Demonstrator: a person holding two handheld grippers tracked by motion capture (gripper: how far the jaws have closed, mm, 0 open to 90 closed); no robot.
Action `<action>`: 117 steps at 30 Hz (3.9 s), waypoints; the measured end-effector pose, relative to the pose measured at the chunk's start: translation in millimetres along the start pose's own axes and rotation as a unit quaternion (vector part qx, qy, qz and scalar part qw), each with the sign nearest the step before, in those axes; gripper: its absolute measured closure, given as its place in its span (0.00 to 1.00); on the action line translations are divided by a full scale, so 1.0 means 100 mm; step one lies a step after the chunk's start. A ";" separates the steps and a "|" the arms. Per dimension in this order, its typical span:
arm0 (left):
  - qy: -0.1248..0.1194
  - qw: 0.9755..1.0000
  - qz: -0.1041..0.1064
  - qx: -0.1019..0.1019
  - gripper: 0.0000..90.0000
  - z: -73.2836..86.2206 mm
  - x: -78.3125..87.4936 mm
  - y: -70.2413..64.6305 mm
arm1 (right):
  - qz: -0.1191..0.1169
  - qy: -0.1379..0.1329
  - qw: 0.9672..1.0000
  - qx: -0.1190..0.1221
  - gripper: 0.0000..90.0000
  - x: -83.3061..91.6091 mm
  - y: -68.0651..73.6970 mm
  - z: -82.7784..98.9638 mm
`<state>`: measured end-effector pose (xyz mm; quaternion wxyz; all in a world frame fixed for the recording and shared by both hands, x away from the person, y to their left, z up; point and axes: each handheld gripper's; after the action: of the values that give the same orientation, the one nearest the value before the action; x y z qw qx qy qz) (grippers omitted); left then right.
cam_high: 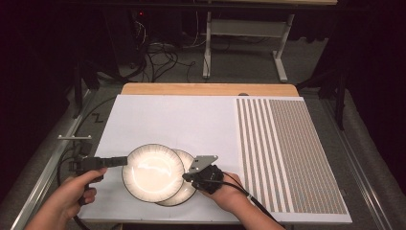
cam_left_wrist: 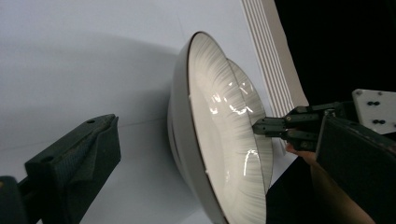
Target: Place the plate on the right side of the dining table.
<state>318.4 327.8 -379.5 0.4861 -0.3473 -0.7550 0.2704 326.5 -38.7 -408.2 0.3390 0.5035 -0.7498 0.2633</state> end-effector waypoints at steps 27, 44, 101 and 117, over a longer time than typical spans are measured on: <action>0.074 0.997 0.014 0.034 0.14 0.08 -0.35 0.11 | 0.002 0.002 1.000 0.006 1.00 -0.01 0.01 0.00; 0.098 0.994 0.023 0.033 0.58 0.10 -0.40 0.13 | 0.001 0.004 1.000 0.006 1.00 -0.01 0.02 -0.01; 0.027 0.999 -0.018 -0.019 0.86 0.10 -0.36 -0.05 | 0.022 -0.091 0.994 -0.056 0.94 0.61 -0.31 0.24; -0.023 0.997 -0.025 -0.070 0.86 0.13 -0.37 -0.05 | 0.054 -0.107 0.988 -0.093 0.72 0.87 -0.46 0.56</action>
<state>315.3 294.9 -400.9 0.4493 -0.3553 -0.7917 0.2124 332.8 -146.5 -373.5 0.2877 0.4541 -0.8289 0.1548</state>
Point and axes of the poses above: each handheld gripper's, and its own axes: x roughly backward along the jaws, z roughly out of its underside, y roughly to its left, and after that the axes turned 6 degrees about y, right-handed
